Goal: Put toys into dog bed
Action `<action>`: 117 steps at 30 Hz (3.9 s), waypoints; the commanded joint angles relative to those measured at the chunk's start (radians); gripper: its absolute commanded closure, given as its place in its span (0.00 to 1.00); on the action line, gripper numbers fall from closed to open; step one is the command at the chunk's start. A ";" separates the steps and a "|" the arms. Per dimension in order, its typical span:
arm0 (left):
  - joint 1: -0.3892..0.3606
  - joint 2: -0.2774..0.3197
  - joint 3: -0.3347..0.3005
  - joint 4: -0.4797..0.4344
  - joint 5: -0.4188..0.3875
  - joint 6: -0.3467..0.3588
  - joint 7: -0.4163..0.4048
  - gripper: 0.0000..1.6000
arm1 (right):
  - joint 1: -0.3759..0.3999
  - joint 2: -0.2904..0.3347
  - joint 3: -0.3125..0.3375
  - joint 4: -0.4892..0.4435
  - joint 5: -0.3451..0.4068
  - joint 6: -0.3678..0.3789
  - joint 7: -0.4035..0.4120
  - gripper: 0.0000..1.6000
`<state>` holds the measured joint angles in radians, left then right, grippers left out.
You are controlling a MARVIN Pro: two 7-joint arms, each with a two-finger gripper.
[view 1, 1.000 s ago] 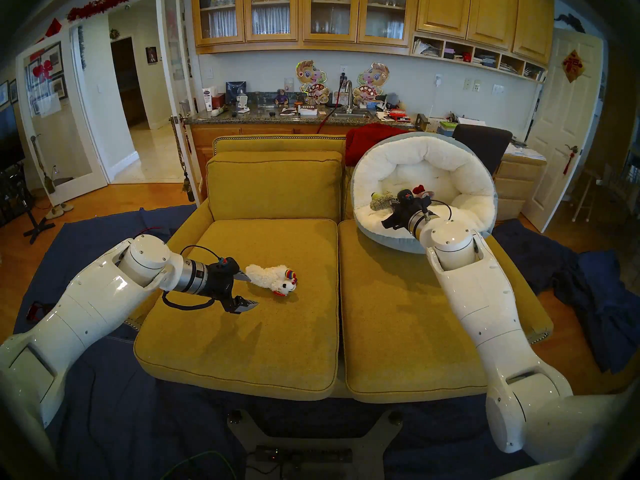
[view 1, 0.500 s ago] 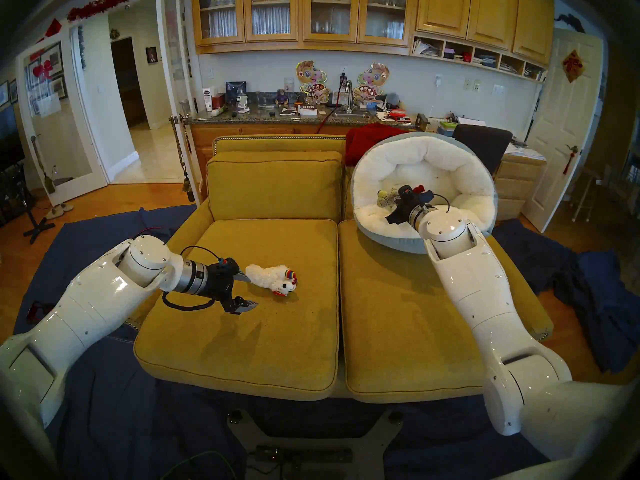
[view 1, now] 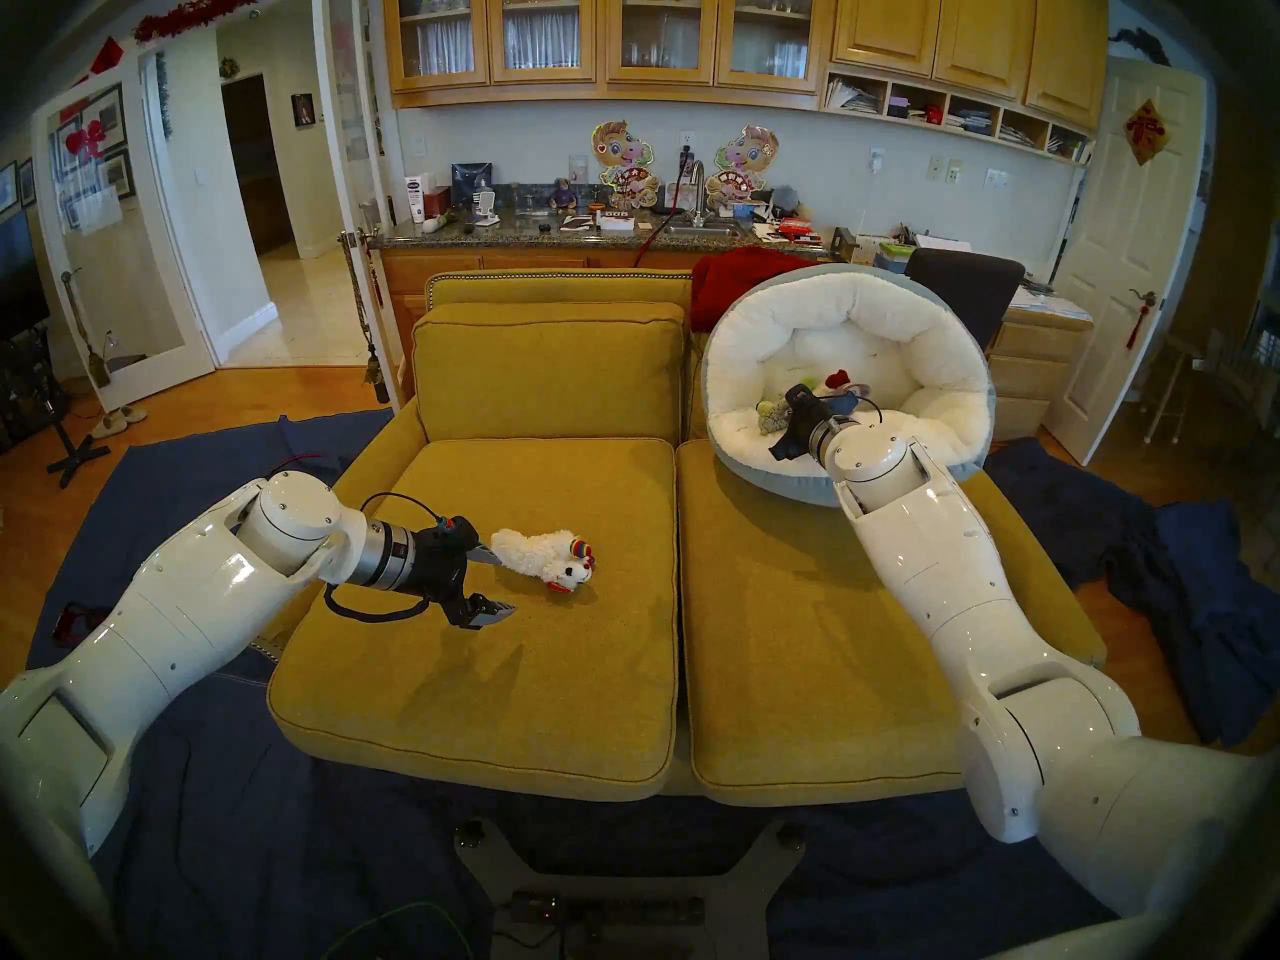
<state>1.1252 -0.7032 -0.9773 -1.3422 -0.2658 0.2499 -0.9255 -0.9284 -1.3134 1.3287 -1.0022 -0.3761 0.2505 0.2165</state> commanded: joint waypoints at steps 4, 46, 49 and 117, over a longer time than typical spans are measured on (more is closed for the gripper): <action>-0.032 0.000 -0.019 -0.012 -0.003 -0.004 0.003 0.00 | 0.124 0.007 0.017 0.021 -0.040 -0.043 -0.025 0.02; -0.026 0.001 -0.016 -0.011 -0.003 -0.003 0.006 0.00 | -0.334 0.082 0.169 -0.356 0.336 -0.244 0.453 0.00; -0.026 0.001 -0.017 -0.011 -0.003 -0.003 0.006 0.00 | -0.378 0.089 0.171 -0.389 0.359 -0.242 0.501 0.00; -0.144 -0.044 -0.035 0.059 0.044 0.002 -0.003 0.00 | -0.985 0.104 0.460 -0.905 0.748 0.033 0.834 0.00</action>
<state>1.1004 -0.7160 -0.9779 -1.3155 -0.2500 0.2495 -0.9350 -1.9396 -1.2086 1.7838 -1.8927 0.3587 0.2892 1.0441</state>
